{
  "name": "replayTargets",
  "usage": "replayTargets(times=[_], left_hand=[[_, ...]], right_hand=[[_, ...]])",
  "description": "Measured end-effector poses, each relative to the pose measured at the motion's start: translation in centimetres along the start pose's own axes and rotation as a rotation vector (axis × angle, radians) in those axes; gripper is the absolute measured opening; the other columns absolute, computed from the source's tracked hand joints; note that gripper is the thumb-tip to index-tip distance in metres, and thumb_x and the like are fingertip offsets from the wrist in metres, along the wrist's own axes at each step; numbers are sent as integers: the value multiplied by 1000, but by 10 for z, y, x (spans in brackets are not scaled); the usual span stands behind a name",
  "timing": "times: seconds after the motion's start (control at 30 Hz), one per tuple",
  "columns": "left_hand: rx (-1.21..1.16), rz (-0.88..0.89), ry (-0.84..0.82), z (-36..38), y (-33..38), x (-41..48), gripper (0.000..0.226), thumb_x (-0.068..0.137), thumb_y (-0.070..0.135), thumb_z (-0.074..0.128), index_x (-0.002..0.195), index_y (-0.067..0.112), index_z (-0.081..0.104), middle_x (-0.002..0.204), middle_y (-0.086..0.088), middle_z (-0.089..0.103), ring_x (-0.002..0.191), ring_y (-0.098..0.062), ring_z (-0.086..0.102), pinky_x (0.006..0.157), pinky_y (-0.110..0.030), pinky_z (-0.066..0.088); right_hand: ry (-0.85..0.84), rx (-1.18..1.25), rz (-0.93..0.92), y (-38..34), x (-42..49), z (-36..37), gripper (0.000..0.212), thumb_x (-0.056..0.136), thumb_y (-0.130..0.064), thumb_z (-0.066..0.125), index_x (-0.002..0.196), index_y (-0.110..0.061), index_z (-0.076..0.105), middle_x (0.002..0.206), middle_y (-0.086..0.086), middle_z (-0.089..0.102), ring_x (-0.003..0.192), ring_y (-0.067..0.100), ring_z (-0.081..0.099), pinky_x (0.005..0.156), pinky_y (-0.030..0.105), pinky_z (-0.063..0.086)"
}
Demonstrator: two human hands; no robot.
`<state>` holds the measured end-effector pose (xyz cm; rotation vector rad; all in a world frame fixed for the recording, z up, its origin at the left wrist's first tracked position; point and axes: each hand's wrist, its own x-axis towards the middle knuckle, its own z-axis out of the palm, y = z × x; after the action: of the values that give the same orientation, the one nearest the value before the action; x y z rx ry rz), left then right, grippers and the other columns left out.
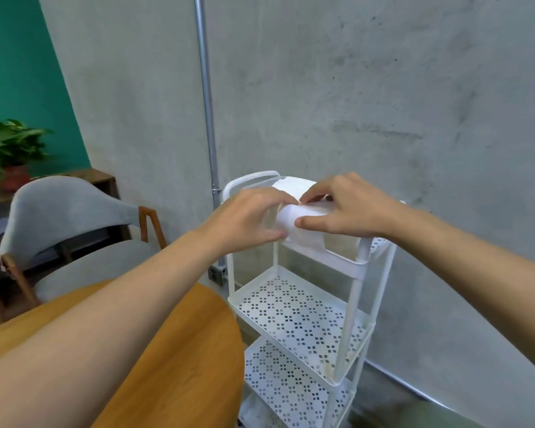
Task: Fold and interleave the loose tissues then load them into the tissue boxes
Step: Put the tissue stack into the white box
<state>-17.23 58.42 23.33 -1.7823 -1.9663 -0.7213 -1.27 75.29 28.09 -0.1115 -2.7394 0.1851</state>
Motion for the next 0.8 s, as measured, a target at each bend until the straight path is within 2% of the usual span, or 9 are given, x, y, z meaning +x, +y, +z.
replayTargets(times=[0.13, 0.2, 0.3, 0.37, 0.43, 0.57, 0.63, 0.7, 0.8], left_hand=[[-48, -71, -11, -8, -2, 4, 34, 93, 34, 78, 126, 29, 74, 115, 8, 77, 100, -18, 69, 89, -43, 55], [-62, -86, -10, -12, -3, 7, 26, 98, 31, 73, 123, 30, 77, 110, 9, 79, 98, -13, 69, 85, -30, 53], [-64, -90, -39, -16, -4, 14, 21, 100, 24, 70, 118, 27, 80, 109, 11, 79, 92, 7, 64, 78, -12, 42], [-106, -127, -70, -19, -4, 19, 19, 102, 25, 66, 114, 24, 81, 105, 10, 79, 90, 2, 64, 79, -21, 49], [-157, -181, -85, -24, -3, 25, 20, 105, 27, 62, 107, 21, 80, 98, 6, 77, 93, -14, 65, 84, -33, 51], [-157, -231, -155, -31, -3, 40, 22, 106, 30, 57, 99, 22, 76, 93, -3, 73, 93, -25, 63, 86, -39, 49], [-150, -249, -197, -33, -2, 47, 23, 105, 32, 56, 94, 26, 75, 92, -3, 73, 92, -24, 63, 83, -40, 50], [-164, -286, -225, -33, -1, 53, 27, 104, 33, 56, 85, 25, 73, 84, 1, 68, 82, -20, 58, 74, -38, 44], [-264, -358, -195, -36, 2, 58, 42, 104, 48, 49, 85, 18, 71, 83, 6, 64, 78, -14, 55, 76, -35, 39]], right_hand=[[5, 38, 2, 2, -1, -1, 53, 77, -67, 65, 113, -30, 73, 111, -15, 72, 101, 6, 61, 85, 24, 47], [-1, 45, 3, 2, -1, -2, 52, 77, -66, 67, 115, -30, 73, 112, -16, 71, 102, 4, 61, 81, 19, 43], [-17, 45, 9, 0, -2, -4, 53, 78, -65, 70, 118, -31, 72, 114, -16, 71, 103, 5, 61, 83, 21, 45], [-43, 33, 5, -1, -3, -8, 58, 74, -72, 69, 118, -35, 71, 103, -15, 72, 95, 5, 62, 83, 29, 50], [-79, 51, -6, 0, -5, -13, 56, 72, -71, 74, 118, -39, 68, 81, -13, 67, 77, 4, 59, 70, 27, 48], [-92, 133, -16, 2, -6, -18, 57, 75, -51, 79, 128, -45, 61, 99, -12, 71, 89, 9, 63, 80, 31, 52], [-12, 240, 17, 6, 0, -17, 37, 81, -45, 71, 118, -40, 69, 96, -7, 74, 88, 18, 66, 82, 39, 54], [96, 319, 118, 11, 6, -16, 20, 87, -31, 64, 103, -27, 77, 83, -7, 75, 76, 20, 67, 73, 36, 54], [199, 271, 274, 13, 14, -15, 32, 90, -30, 63, 76, -3, 69, 57, 1, 49, 57, 20, 39, 55, 32, 33]])
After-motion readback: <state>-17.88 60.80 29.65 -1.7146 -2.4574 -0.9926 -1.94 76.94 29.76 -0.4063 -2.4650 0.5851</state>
